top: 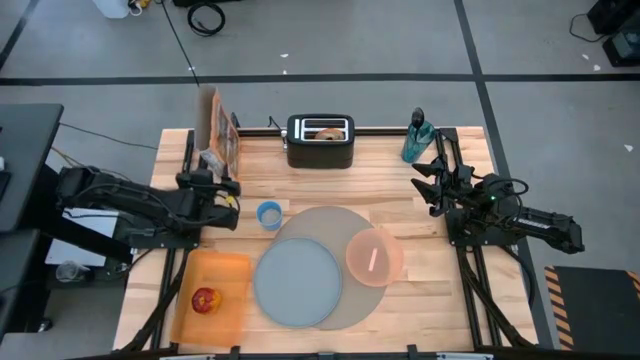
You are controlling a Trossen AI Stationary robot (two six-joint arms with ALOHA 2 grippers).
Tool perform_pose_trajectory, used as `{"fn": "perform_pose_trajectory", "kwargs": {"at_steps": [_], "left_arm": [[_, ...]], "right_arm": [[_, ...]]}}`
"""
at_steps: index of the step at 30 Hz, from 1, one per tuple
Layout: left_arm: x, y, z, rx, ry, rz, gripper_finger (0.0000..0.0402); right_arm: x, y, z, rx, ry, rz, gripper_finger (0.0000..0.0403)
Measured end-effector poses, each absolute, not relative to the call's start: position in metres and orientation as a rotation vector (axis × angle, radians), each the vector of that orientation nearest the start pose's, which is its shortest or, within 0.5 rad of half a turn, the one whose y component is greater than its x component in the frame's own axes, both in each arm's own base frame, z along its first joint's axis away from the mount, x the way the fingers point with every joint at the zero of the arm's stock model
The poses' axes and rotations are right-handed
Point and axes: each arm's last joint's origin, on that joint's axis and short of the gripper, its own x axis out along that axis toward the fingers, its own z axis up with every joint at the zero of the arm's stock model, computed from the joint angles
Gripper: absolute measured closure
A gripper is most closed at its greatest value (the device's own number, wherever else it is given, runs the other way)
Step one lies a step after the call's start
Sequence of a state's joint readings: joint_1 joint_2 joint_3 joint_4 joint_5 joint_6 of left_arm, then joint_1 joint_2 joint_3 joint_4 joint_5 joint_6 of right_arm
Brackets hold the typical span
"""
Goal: Arrange a breakfast setting
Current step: Pour the cereal from the cereal box into the light orange bowl
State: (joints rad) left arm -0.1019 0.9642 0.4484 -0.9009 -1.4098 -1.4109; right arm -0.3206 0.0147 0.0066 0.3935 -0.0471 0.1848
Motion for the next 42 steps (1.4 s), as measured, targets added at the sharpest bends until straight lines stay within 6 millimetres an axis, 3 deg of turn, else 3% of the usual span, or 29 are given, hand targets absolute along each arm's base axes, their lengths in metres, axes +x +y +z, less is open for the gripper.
{"fn": "perform_pose_trajectory", "kwargs": {"at_steps": [10, 22, 34, 42], "left_arm": [[0.138, 0.034, 0.178, -0.082, 0.102, 1.577, 0.0115], [0.140, 0.049, 0.167, 0.044, 0.198, 1.681, 0.0115], [0.140, 0.034, 0.166, 0.102, 0.275, 1.572, 0.0170], [0.132, 0.025, 0.158, 0.131, 0.263, 1.520, 0.0178]], "right_arm": [[0.087, -0.027, 0.202, 0.110, -0.403, -0.234, 0.0161], [0.087, -0.027, 0.202, 0.131, -0.407, -0.230, 0.0161], [0.087, -0.027, 0.203, 0.130, -0.415, -0.229, 0.0161], [0.086, -0.027, 0.204, 0.131, -0.428, -0.227, 0.0161]]}}
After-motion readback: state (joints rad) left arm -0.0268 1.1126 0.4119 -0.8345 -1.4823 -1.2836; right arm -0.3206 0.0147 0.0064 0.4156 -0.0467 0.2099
